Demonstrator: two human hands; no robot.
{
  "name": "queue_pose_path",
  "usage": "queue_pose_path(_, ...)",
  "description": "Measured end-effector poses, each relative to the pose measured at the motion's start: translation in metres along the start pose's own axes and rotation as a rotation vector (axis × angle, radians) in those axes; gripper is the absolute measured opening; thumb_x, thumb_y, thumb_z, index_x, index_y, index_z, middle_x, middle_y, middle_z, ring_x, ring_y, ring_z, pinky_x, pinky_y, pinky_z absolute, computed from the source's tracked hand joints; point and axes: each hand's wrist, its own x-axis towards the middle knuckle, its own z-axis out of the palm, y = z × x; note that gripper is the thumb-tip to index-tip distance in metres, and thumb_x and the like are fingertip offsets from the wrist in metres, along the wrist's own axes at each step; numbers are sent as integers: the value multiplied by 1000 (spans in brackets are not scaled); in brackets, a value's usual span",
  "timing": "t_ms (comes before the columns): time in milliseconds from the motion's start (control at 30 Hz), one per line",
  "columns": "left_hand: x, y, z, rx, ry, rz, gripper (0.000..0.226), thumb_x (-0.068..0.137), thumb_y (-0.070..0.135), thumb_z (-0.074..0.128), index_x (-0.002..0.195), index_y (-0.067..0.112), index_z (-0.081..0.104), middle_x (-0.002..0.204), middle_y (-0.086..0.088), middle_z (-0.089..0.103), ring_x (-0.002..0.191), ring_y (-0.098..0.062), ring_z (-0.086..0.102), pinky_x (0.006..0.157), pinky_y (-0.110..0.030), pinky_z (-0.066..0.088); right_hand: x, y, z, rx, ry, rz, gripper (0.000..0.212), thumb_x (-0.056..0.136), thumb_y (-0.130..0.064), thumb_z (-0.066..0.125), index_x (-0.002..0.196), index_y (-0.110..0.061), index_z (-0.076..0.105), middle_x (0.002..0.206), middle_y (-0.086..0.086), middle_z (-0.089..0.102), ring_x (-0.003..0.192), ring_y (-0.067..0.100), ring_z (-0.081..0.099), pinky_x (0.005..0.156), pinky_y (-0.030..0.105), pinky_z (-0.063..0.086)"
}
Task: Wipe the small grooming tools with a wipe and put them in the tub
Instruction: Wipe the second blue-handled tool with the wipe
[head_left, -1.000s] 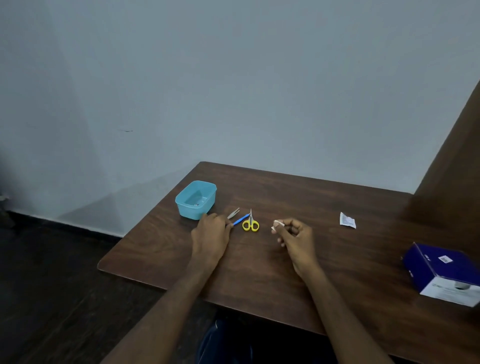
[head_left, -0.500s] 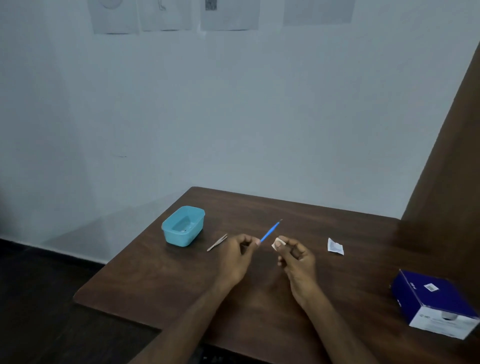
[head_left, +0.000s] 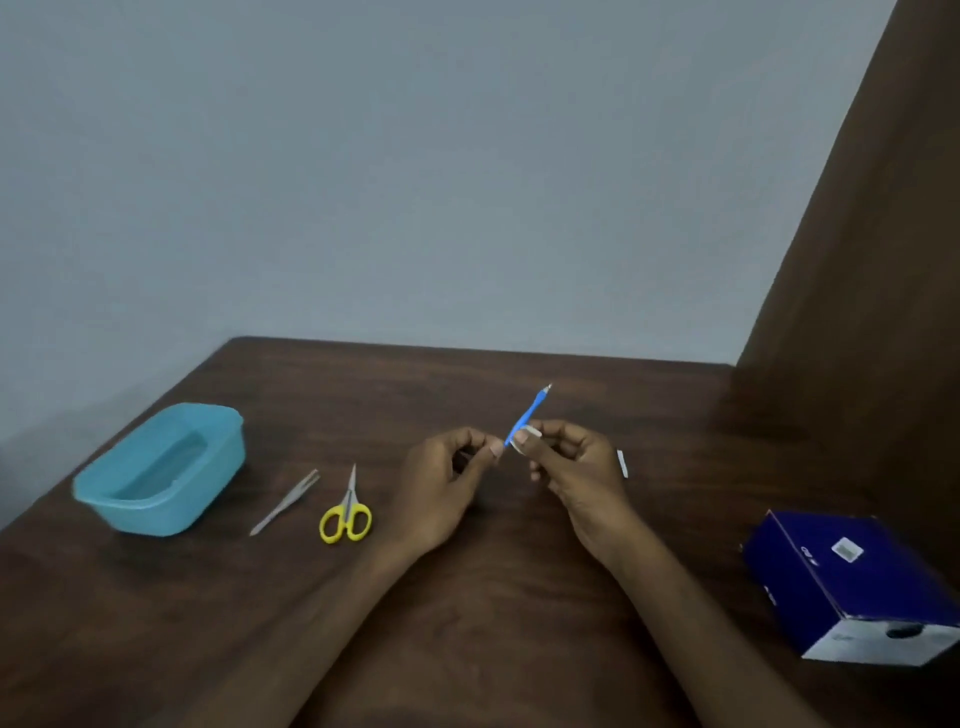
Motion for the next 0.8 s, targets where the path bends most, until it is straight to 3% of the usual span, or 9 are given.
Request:
queue_pose_path(167,3,-11,8,-17,-22,-75,18,104,31,67,87,34,74,74,21,73,64,0,68,58,-13,45,2,2,-1,113,46,-8,4,92,-12,79,94,-14,81,84,4,77,62,9,59,63,24,54)
queue_pose_path(367,2,-9,6,-80,-92,-34,15,105,24,67,93,24,76,84,14,80,63,2,65,58,-13,42,6,-1,-1,87,131,-89,14,86,-8,84,96,-13,75,82,1,79,59,5,58,59,22,49)
queue_pose_path(467,2,-8,4,-89,-116,1,15,104,24,68,92,25,76,84,14,80,70,-2,67,60,-21,47,5,-3,-3,99,164,-61,16,88,-12,83,102,-15,76,86,-1,80,57,6,53,61,24,47)
queue_pose_path(533,2,-8,3,-72,-125,22,17,104,25,69,89,26,76,84,16,79,71,-11,69,65,-28,50,6,-4,-4,101,184,-52,6,92,-14,80,97,-17,79,92,-3,80,58,7,50,62,25,46)
queue_pose_path(667,-1,-8,3,-40,-142,32,18,103,26,69,87,26,77,83,18,78,69,-14,67,62,-23,48,3,-6,-7,122,199,1,10,97,-22,76,91,-16,82,78,-6,68,59,7,51,59,25,46)
queue_pose_path(800,-1,-7,1,-14,-136,39,19,103,28,70,86,27,78,82,17,78,66,-14,66,58,-20,45,-2,-6,-8,98,161,49,3,95,-20,78,95,-17,79,87,-3,75,62,7,54,58,25,46)
